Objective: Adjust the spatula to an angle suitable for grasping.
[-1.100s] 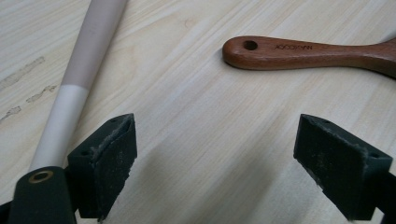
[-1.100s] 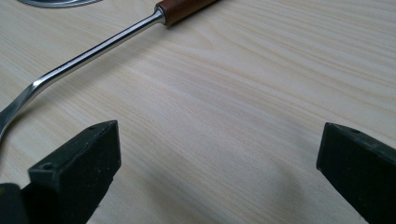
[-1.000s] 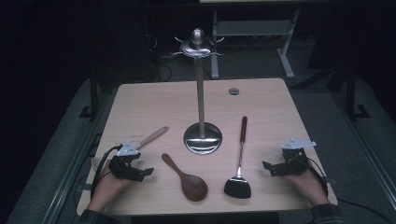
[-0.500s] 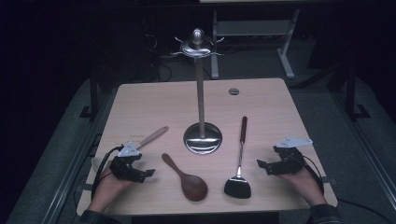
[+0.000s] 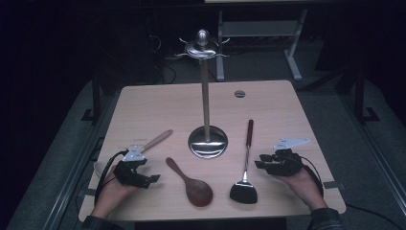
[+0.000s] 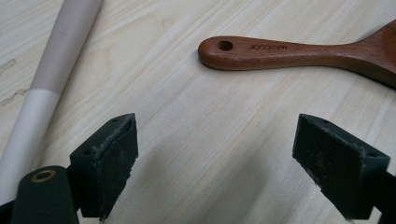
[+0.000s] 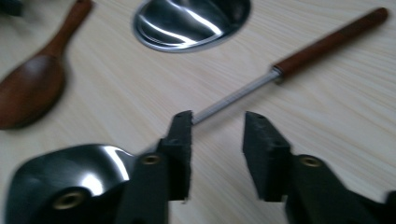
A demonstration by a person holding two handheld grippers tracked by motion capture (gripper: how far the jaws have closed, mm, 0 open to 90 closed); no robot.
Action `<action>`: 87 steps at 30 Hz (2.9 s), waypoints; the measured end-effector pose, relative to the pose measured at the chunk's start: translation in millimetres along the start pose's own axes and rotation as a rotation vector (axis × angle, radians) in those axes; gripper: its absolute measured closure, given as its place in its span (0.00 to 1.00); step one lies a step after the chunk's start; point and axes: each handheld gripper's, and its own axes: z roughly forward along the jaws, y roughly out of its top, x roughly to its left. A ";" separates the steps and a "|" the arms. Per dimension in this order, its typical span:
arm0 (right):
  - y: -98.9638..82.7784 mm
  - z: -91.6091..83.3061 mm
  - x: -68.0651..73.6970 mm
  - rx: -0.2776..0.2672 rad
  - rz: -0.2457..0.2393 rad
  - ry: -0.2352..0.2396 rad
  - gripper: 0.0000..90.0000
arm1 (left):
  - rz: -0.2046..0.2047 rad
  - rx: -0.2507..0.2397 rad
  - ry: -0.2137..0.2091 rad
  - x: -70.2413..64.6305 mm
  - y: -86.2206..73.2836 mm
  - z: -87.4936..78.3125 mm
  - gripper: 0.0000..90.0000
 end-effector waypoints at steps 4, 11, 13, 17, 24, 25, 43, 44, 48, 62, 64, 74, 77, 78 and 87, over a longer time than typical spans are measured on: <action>6.7 13.1 4.4 0.032 -0.018 -0.005 1.00 | 0.001 -0.003 -0.001 0.0 -0.3 0.2 0.15; 18.5 27.6 -7.5 0.041 -0.024 -0.077 1.00 | 0.007 0.003 -0.003 -0.6 -0.1 -0.1 0.15; 22.6 33.7 -14.7 0.047 -0.021 -0.097 1.00 | 0.011 0.005 -0.004 -0.8 -0.1 -0.1 0.15; 30.0 43.3 -29.5 0.043 -0.011 -0.152 1.00 | 0.012 0.003 -0.006 -1.4 -0.2 -0.1 0.15; 34.6 53.6 -56.7 0.045 0.062 -0.221 1.00 | 0.015 0.001 -0.008 -1.1 -0.4 -0.1 0.15; 35.1 56.1 -57.9 0.051 0.064 -0.222 1.00 | 0.014 0.002 -0.008 -1.1 -0.4 -0.2 0.15; 51.3 89.2 -30.5 0.066 -0.023 -0.108 1.00 | 0.023 0.003 -0.017 -2.6 0.0 0.5 0.15; 51.5 90.7 -28.6 0.066 -0.026 -0.104 1.00 | 0.023 0.002 -0.019 -2.8 0.0 0.5 0.15; 51.4 90.9 -28.6 0.068 -0.020 -0.098 1.00 | 0.025 0.001 -0.018 -2.8 0.1 0.2 0.15; 49.8 61.3 5.6 0.096 -0.060 -0.074 1.00 | 0.026 -0.006 -0.023 -4.5 0.1 -0.2 0.16; 45.9 56.4 17.5 0.090 -0.064 -0.050 1.00 | 0.027 -0.005 -0.021 -5.0 0.4 -0.3 0.16; 26.4 60.5 44.5 0.180 -0.133 -0.026 1.00 | 0.029 -0.006 -0.020 -5.9 0.2 0.2 0.16; 24.7 61.7 44.4 0.189 -0.139 -0.027 1.00 | 0.027 -0.002 -0.022 -5.2 0.2 0.4 0.16; 24.4 61.9 43.4 0.192 -0.141 -0.025 1.00 | 0.027 -0.003 -0.021 -5.1 0.2 0.5 0.16; 22.3 60.9 38.5 0.207 -0.145 -0.024 1.00 | 0.027 -0.001 -0.018 -5.3 0.1 0.1 0.16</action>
